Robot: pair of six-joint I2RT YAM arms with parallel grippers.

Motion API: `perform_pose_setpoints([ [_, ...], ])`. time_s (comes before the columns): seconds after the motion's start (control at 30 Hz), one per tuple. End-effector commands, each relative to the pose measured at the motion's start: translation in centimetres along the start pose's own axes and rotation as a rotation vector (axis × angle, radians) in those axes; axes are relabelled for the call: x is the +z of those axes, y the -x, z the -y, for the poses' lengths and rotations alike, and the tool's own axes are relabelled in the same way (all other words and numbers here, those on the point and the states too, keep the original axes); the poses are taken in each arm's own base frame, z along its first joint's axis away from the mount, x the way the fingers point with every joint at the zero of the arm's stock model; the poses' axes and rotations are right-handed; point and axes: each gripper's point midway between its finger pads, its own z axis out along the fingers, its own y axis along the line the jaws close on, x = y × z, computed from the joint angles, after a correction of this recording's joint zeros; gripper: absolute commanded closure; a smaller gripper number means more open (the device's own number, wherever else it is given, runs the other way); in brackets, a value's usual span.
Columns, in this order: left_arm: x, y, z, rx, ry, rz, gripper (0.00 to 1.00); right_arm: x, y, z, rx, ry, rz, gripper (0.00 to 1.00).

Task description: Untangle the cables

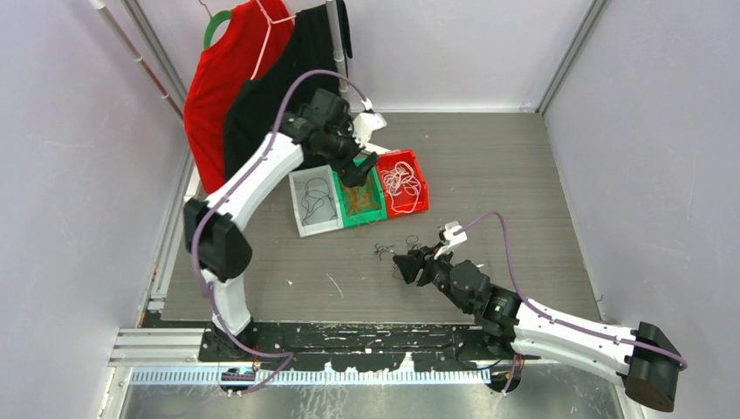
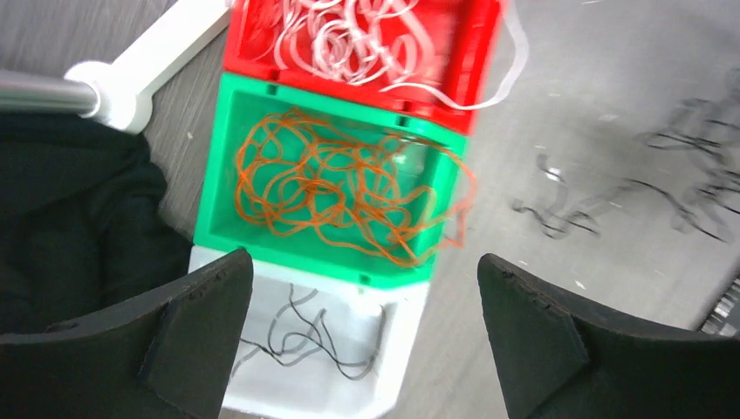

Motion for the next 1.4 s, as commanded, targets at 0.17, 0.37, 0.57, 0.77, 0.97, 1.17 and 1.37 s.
perform_pose_setpoints([
  [0.17,-9.0,-1.9,12.8,0.053,-0.504,0.108,0.01,-0.1,6.0,-4.7,0.148,0.162,0.156,0.5],
  [0.37,-10.0,-4.5,17.2,-0.064,-0.666,0.092,0.08,-0.9,8.3,-9.3,0.195,0.35,0.14,0.51],
  [0.57,-9.9,-4.8,17.8,-0.275,-0.626,0.096,0.12,-0.6,9.5,-12.2,0.221,0.449,0.123,0.54],
  [0.77,-9.6,-4.4,17.8,-0.508,-0.611,0.113,0.12,0.0,10.5,-13.5,0.244,0.491,0.147,0.55],
  [0.97,-10.4,-4.1,18.9,-0.579,-0.66,0.159,0.24,-0.2,11.9,-14.2,0.276,0.509,0.179,0.56],
  [1.17,-10.5,-3.2,19.1,-0.612,-0.679,0.185,0.42,0.0,13.0,-15.1,0.312,0.535,0.199,0.58],
  [1.37,-12.1,-2.9,20.1,-0.566,-0.747,0.189,0.75,0.2,13.6,-15.3,0.316,0.535,0.216,0.59],
])
